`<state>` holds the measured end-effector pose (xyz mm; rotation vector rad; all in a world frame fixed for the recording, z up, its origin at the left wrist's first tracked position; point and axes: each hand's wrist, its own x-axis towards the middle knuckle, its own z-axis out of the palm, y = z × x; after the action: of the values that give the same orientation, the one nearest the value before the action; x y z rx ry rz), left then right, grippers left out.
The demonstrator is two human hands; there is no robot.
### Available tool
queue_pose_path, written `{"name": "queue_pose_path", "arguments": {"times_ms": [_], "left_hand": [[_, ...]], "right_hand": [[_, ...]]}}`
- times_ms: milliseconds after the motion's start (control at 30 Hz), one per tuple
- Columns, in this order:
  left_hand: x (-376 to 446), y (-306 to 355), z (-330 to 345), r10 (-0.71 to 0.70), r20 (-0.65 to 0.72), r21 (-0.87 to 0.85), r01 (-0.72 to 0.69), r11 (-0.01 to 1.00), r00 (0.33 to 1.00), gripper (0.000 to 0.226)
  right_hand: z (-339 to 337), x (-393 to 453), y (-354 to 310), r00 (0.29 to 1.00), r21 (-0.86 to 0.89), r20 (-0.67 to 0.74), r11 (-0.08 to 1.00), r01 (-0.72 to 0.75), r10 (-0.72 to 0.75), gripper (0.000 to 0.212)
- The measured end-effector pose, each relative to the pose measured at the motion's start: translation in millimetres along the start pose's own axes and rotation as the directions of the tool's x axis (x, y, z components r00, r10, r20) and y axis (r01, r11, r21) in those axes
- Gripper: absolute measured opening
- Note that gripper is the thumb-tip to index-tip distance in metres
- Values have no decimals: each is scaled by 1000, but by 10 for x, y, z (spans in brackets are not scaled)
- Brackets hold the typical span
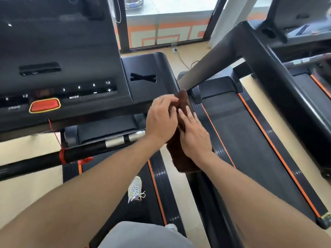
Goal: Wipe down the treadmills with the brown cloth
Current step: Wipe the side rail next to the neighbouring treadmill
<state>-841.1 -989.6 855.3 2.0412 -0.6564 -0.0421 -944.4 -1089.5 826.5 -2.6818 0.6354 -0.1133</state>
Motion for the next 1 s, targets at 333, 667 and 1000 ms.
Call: {"name": "queue_pose_path", "arguments": {"times_ms": [333,667,1000], "left_hand": [[1595,-431,-320,-235,215,175,199,964,948,52],[1867,-572,-902,-183,185,49,177,983,966,46],[2061,-439,-970,-171,215,-62,188,980,962,43]], "right_hand": [[69,1724,-406,998,-19,52,1000,18,-17,57],[184,2783,-829,981,-226,170,966,128,-90,61],[354,1544,-1080,954,-82,150,959,272,-258,64]]}}
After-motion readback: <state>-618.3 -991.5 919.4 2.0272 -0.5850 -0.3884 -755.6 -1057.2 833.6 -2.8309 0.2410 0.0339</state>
